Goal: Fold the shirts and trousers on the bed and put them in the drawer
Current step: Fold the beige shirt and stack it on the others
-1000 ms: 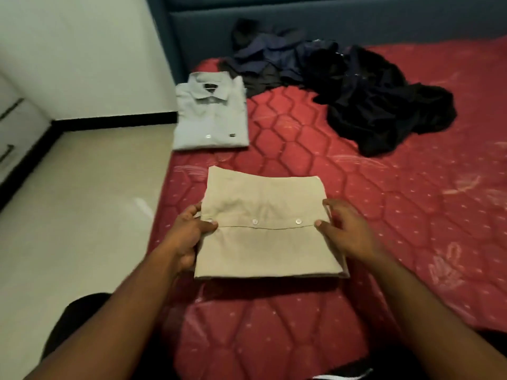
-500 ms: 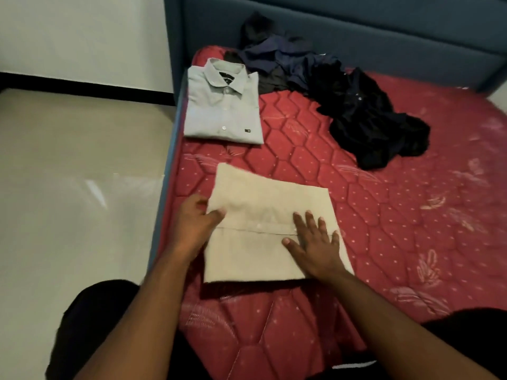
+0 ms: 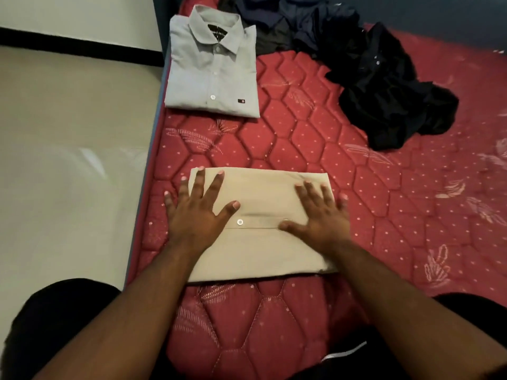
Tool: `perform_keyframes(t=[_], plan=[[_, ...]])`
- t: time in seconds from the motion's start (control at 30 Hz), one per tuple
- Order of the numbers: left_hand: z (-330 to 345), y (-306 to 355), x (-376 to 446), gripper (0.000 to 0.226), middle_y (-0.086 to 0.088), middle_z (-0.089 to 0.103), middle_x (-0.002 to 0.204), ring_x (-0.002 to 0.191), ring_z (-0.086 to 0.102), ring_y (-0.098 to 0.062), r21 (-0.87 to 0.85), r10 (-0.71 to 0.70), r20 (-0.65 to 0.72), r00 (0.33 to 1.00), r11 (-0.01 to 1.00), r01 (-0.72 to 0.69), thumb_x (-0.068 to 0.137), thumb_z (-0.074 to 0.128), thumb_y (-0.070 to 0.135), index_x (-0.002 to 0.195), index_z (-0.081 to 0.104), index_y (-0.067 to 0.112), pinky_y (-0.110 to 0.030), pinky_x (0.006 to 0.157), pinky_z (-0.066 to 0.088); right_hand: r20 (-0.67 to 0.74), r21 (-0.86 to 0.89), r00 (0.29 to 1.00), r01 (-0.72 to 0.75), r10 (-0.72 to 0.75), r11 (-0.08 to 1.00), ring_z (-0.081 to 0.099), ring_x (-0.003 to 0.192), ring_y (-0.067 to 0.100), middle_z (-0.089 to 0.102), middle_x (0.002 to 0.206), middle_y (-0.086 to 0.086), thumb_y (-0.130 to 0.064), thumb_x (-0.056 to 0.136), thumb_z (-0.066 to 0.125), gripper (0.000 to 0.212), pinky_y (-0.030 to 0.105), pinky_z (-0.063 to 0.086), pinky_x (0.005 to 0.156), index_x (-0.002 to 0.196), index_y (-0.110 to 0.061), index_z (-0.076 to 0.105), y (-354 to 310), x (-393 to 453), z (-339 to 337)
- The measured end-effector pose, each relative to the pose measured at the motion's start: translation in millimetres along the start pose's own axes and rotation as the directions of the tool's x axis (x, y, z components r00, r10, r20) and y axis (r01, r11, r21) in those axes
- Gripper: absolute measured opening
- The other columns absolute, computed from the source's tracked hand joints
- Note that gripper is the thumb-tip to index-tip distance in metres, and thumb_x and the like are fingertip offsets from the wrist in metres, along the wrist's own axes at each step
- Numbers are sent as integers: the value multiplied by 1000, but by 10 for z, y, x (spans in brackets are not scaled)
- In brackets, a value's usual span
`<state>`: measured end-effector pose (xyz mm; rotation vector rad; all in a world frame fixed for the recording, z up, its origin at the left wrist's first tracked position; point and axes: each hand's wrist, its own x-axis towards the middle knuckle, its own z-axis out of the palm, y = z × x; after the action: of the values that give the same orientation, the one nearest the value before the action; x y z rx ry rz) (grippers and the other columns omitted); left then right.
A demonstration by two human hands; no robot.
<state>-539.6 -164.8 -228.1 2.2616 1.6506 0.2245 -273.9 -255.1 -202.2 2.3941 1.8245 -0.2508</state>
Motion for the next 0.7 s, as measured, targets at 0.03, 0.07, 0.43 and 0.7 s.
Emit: perform_keyframes(t=[0.03, 0.07, 0.43, 0.7], plan=[[-32, 8, -4, 77, 8, -4, 164, 150, 3, -29, -19, -4, 22, 1000, 1000, 4, 84, 24, 82, 150, -1, 50, -62, 115, 1, 34, 28, 996, -87, 86, 996, -6, 149, 18, -7, 160, -16, -96, 67, 14, 100, 51, -1, 118, 150, -44, -6, 263, -76, -14], [-51, 23, -19, 81, 7, -6, 164, 150, 2, -26, -55, -22, 38, 999, 998, 24, 83, 25, 82, 151, -1, 48, -60, 115, 0, 84, 64, 984, -162, 156, 985, -8, 149, 16, -9, 160, -16, -97, 64, 12, 101, 52, -1, 118, 150, -46, -7, 502, -166, -36], [-962, -40, -15, 36, -4, 45, 51, 28, 34, -7, -467, -410, 518, 751, 600, 650, 85, 72, 35, 72, 52, 8, -12, 34, 26, 418, 810, 865, -494, 278, 315, 33, 29, 3, 54, 55, 0, -3, 84, 69, 24, 13, 22, 31, 105, -13, 62, 557, -238, -403], [-912, 200, 131, 12, -11, 59, 73, 51, 61, -13, -535, -325, 706, 629, 337, 775, 95, 58, 7, 84, 55, 4, -28, 42, 56, 684, 727, 723, -686, 96, -9, 67, 46, 25, 62, 61, 20, 1, 99, 35, 20, 34, 55, 41, 84, 3, 48, 429, -173, -638]])
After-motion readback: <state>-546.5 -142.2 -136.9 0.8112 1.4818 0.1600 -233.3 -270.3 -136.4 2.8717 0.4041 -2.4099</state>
